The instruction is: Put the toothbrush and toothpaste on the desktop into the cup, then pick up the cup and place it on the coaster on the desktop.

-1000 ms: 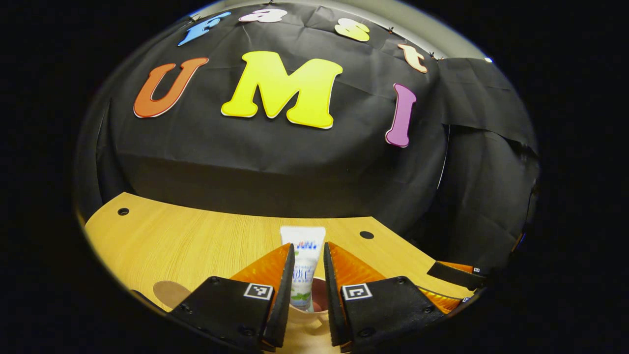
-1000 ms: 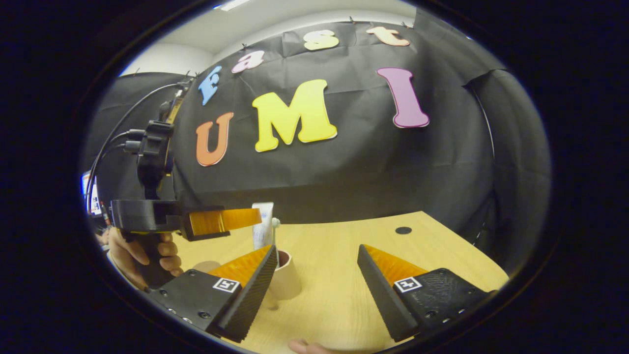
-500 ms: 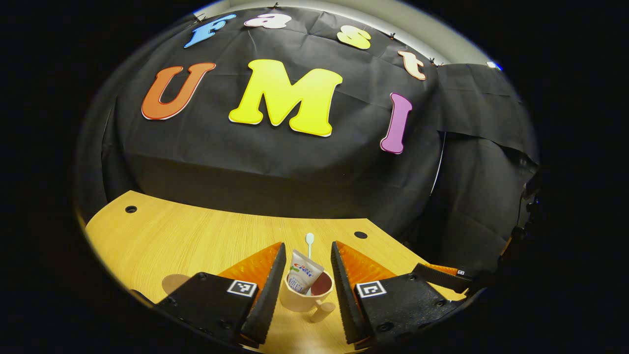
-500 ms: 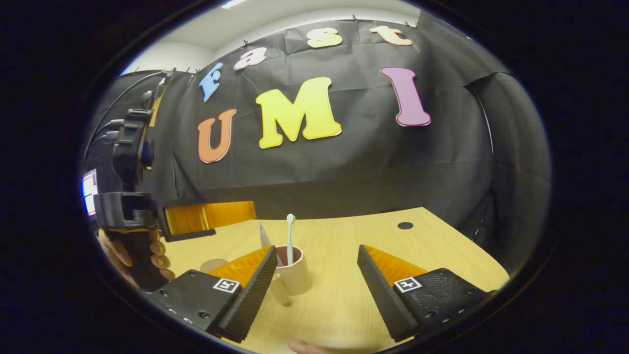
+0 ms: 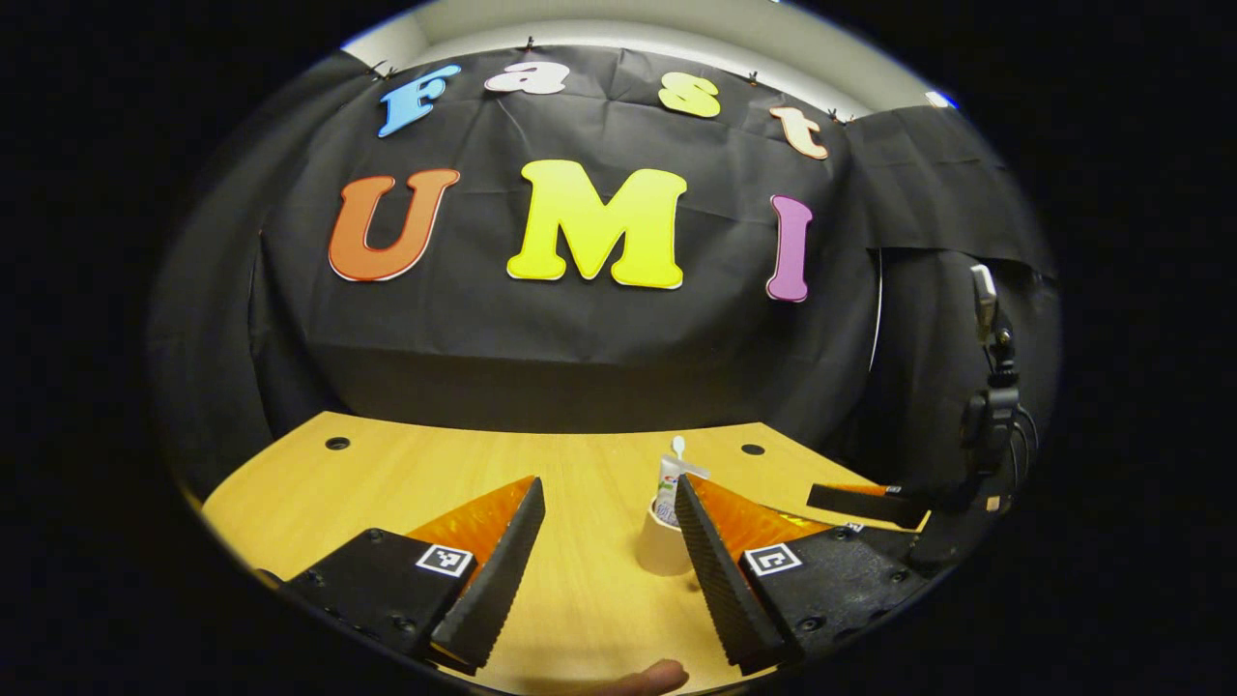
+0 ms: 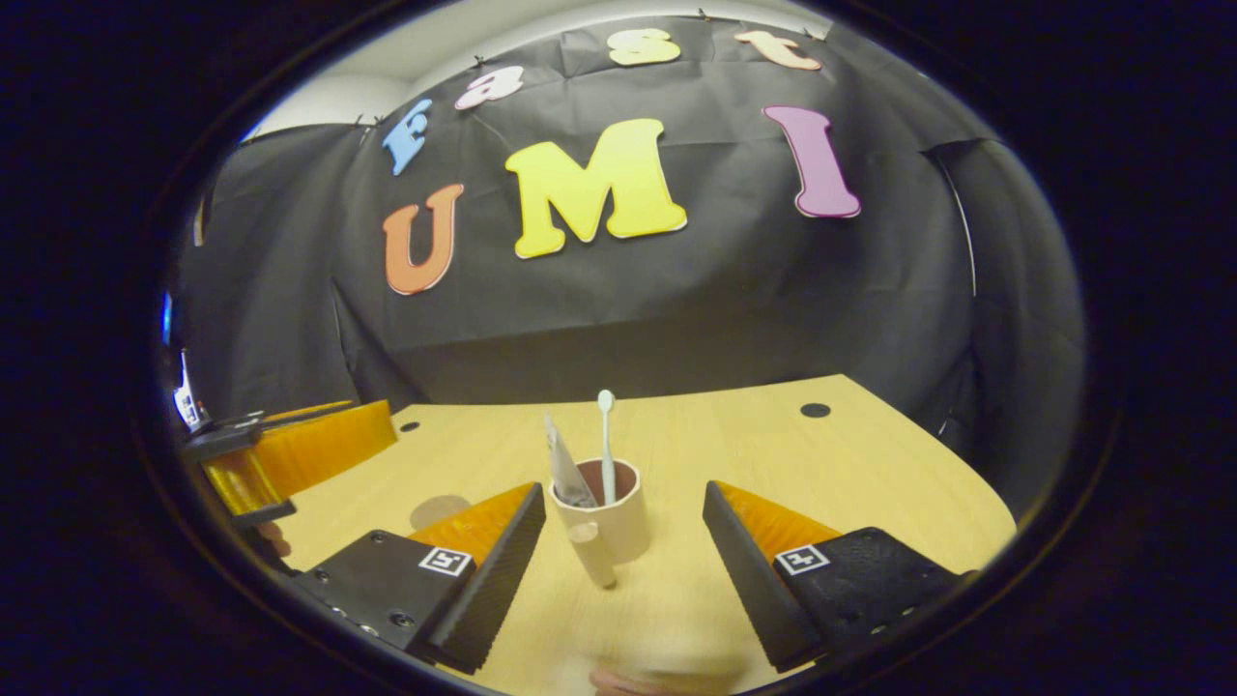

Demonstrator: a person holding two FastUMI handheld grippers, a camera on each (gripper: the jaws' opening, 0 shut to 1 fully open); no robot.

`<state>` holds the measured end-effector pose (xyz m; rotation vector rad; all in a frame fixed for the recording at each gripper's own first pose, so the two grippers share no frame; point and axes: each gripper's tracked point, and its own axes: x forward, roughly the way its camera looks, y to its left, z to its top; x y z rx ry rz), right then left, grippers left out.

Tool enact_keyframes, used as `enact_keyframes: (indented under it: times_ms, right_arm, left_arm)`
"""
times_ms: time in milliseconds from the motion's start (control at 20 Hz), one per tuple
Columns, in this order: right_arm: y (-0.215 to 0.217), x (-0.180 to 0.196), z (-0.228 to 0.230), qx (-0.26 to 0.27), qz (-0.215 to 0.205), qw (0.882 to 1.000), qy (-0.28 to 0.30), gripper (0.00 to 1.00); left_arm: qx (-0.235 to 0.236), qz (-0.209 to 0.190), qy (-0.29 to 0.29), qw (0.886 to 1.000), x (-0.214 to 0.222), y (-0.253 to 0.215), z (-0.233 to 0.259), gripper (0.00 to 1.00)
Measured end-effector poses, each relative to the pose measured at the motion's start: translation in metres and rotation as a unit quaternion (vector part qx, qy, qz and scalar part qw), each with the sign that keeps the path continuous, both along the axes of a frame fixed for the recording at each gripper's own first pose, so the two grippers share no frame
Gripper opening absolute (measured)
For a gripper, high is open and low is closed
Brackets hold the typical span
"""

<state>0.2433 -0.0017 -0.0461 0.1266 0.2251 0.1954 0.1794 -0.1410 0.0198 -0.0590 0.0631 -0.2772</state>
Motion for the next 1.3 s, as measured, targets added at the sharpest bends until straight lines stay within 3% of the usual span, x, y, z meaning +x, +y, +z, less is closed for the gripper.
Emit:
enact_keyframes:
  times_ms: [250, 450, 900, 1050, 1300]
  right_arm:
    - [0.018, 0.014, -0.023, -0.011, 0.012, 0.997, 0.082, 0.97]
    - [0.036, 0.028, -0.040, -0.001, 0.021, 0.987, 0.160, 0.98]
    - [0.041, 0.064, -0.081, -0.099, 0.003, 0.944, 0.315, 0.96]
    - [0.040, 0.064, -0.110, -0.132, -0.009, 0.915, 0.382, 0.97]
    - [0.045, 0.068, -0.107, -0.121, -0.008, 0.908, 0.402, 0.82]
  left_arm:
    - [0.013, 0.019, -0.015, 1.000, -0.019, 0.043, -0.007, 0.98]
    - [0.004, 0.027, -0.011, 1.000, -0.024, 0.069, -0.018, 0.98]
    - [-0.007, 0.015, -0.008, 1.000, -0.032, 0.087, -0.033, 0.98]
    - [0.000, 0.016, -0.010, 1.000, -0.035, 0.090, -0.034, 0.99]
    - [-0.006, 0.019, -0.006, 1.000, -0.033, 0.100, -0.044, 0.98]
